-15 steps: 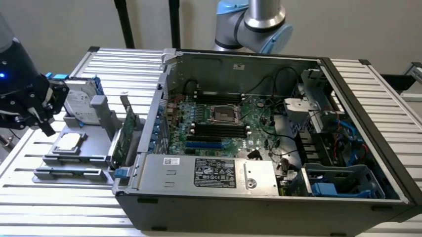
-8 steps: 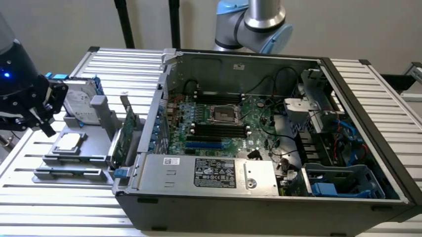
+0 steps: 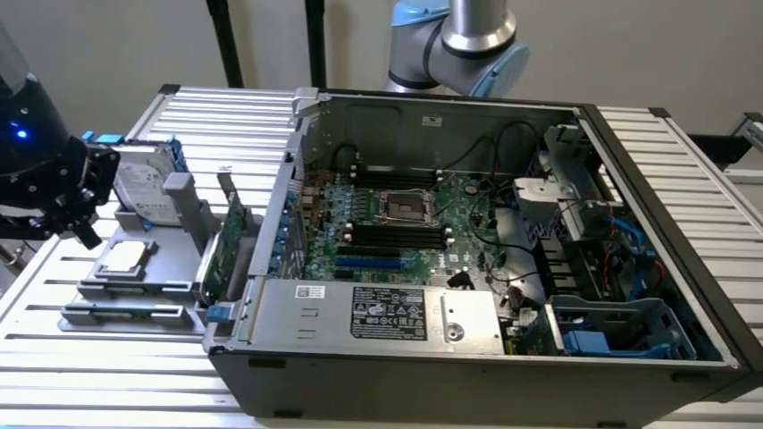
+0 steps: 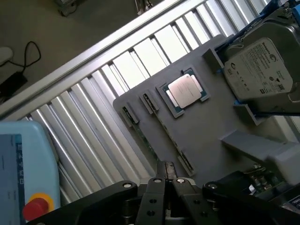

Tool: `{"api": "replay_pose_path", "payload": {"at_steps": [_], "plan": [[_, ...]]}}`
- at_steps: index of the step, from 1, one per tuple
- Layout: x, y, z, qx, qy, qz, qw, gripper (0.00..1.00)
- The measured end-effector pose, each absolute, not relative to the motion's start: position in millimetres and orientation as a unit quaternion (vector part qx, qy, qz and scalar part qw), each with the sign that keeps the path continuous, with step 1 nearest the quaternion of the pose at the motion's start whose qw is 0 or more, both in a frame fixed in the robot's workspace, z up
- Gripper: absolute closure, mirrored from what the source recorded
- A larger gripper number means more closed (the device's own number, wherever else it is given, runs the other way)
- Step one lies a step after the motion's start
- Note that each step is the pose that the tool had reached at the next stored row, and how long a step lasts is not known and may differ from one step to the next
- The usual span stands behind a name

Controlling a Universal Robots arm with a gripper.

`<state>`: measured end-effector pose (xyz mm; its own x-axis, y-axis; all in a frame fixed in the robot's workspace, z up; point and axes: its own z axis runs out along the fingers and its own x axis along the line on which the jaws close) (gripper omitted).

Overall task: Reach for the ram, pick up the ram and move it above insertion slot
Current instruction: 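Pick up the ram and move it above insertion slot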

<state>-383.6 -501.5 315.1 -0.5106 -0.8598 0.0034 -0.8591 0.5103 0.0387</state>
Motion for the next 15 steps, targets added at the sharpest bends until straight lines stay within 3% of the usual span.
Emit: {"api": "replay_pose_path", "payload": {"at_steps": [15], "plan": [[-383.8, -502.3, 313.9, 0.588, -0.809, -0.015, 0.013, 0.89]]}}
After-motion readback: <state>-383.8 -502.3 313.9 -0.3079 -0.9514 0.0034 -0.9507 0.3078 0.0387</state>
